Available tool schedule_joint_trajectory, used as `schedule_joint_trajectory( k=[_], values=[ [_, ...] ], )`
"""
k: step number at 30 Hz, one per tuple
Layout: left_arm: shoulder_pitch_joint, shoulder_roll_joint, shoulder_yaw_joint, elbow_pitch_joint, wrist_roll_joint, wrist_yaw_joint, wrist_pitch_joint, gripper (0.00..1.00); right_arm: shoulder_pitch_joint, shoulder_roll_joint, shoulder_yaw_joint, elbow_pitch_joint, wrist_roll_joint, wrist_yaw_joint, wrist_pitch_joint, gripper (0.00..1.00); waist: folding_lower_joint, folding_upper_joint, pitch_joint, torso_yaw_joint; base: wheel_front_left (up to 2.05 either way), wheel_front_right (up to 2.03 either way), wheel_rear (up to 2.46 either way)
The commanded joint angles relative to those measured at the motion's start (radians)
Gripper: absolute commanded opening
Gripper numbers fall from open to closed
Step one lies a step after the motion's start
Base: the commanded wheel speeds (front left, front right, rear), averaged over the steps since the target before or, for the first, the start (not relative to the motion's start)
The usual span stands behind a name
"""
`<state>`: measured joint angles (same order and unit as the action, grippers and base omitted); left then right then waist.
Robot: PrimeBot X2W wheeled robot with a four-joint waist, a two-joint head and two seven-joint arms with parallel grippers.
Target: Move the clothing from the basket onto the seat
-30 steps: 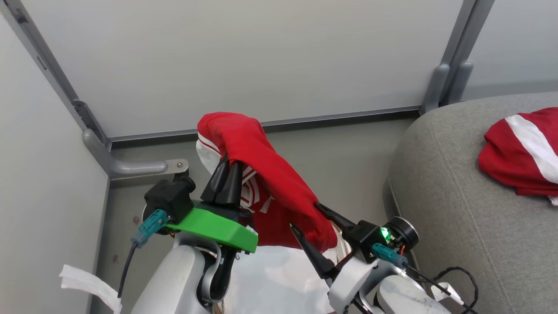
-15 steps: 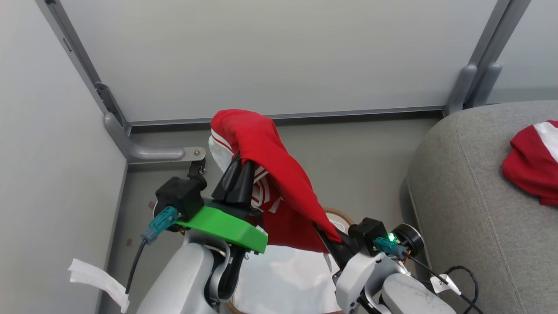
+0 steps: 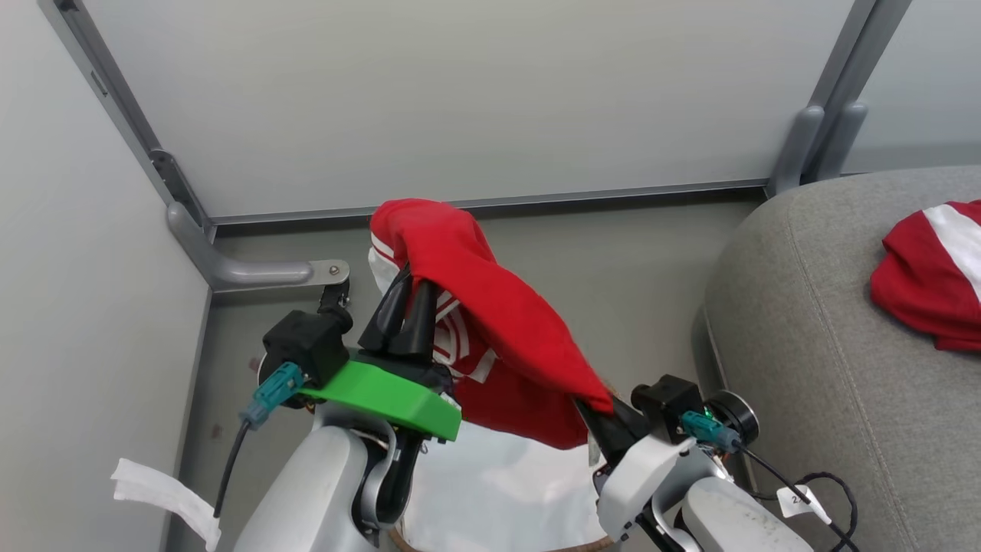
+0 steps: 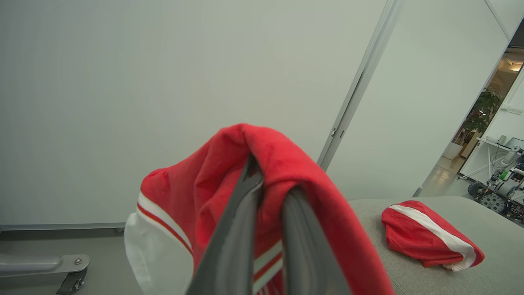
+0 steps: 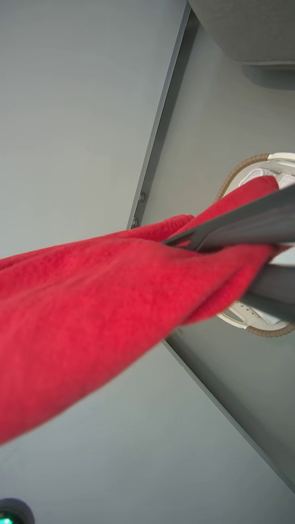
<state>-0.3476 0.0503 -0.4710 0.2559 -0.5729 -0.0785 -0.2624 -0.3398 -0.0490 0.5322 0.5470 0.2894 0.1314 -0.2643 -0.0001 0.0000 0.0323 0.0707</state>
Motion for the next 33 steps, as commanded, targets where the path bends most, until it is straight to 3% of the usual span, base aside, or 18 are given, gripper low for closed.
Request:
schedule_joint_trajectory(
  k=[1,10,20,33],
  values=[
    [0.009,0.001,0.005,0.001,0.009,0.002,-0.004,1.00,0.013,-0.004,-0.008,-0.017,0.001,-0.001,0.000,0.00,0.0001,0.0000,0.002,-0.006,0.00,0.00,0.00],
    [0.049,0.001,0.058,0.065,0.071,-0.003,-0.003,1.00,0.055,-0.004,-0.091,-0.154,0.019,-0.001,0.000,0.00,0.0001,0.0000,0.003,-0.071,0.00,0.00,0.00],
    [0.107,0.002,0.138,0.104,0.132,-0.028,-0.002,1.00,0.097,-0.004,-0.180,-0.324,0.056,-0.001,-0.001,0.00,0.0001,0.0000,0.023,-0.295,0.00,0.00,0.00],
    [0.113,0.002,0.170,0.102,0.178,-0.045,-0.002,1.00,0.110,-0.003,-0.257,-0.422,0.059,-0.001,-0.001,0.00,0.0001,0.0000,0.068,-0.539,0.00,0.00,0.00]
  ],
)
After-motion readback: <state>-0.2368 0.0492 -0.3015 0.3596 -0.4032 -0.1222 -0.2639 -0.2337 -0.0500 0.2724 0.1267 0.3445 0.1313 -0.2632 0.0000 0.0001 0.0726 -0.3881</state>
